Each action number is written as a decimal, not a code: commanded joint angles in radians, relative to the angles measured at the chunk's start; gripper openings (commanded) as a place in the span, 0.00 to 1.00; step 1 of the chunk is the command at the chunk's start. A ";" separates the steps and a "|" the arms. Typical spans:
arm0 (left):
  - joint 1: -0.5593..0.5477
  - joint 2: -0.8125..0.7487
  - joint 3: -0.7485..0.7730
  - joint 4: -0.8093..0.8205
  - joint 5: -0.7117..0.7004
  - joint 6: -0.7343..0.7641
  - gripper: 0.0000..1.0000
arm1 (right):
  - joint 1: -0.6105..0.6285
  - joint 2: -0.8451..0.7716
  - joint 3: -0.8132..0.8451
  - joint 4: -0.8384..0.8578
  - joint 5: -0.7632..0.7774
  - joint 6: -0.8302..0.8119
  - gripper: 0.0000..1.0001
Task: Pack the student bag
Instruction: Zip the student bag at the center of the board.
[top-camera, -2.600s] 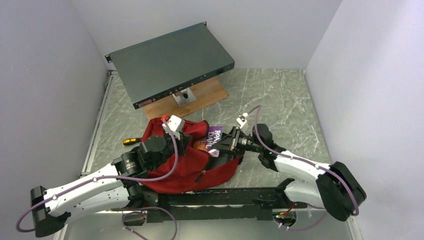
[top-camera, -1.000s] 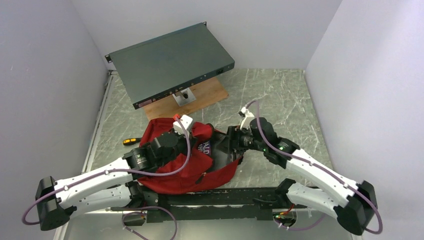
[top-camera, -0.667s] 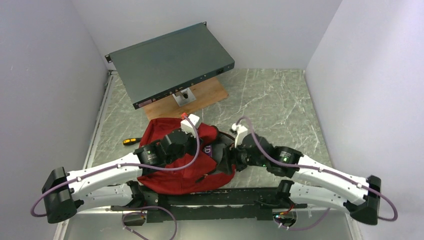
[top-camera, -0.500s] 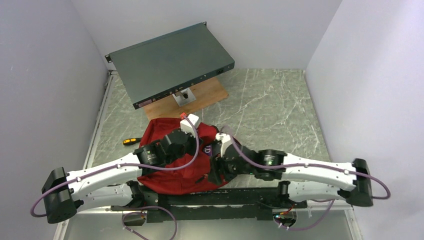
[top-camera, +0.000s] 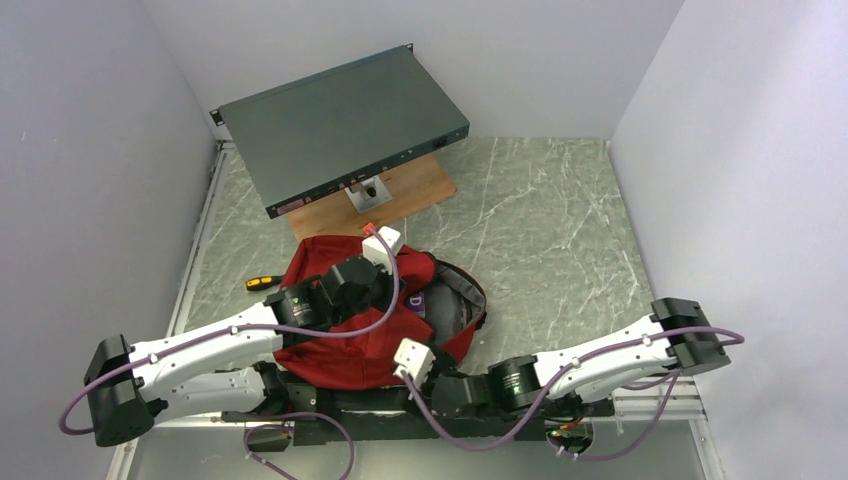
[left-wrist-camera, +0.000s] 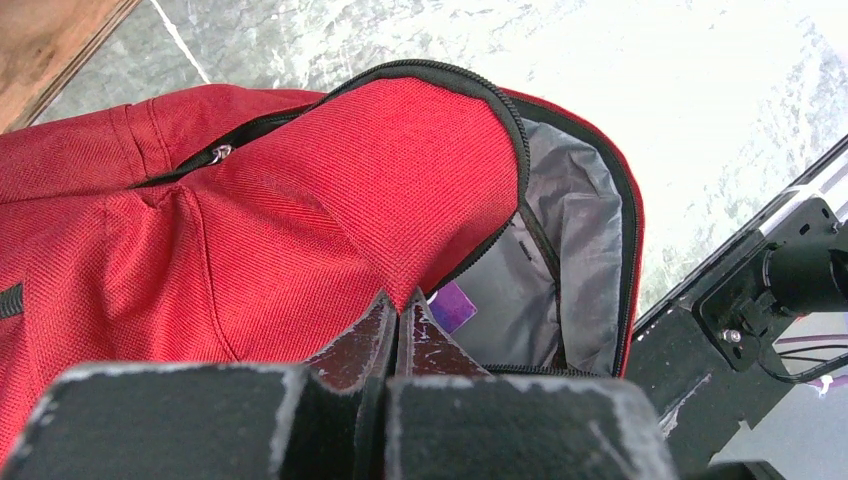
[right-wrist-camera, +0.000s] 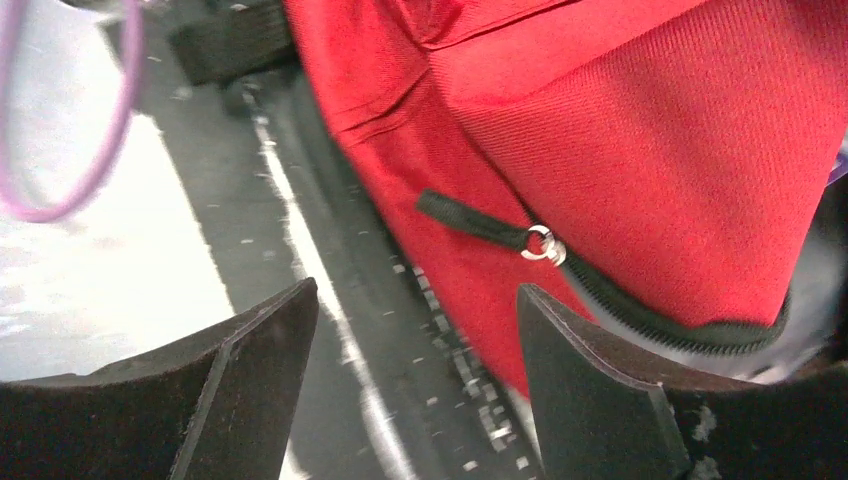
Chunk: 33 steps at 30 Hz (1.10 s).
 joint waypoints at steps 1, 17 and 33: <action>-0.003 0.009 0.066 -0.008 0.048 0.002 0.00 | 0.014 0.055 -0.060 0.345 0.142 -0.401 0.74; -0.001 0.007 0.092 -0.023 0.062 0.015 0.00 | -0.023 0.053 -0.233 0.663 -0.115 -0.858 0.55; 0.000 -0.006 0.097 -0.039 0.062 0.010 0.00 | -0.050 0.211 -0.241 0.793 -0.007 -0.983 0.64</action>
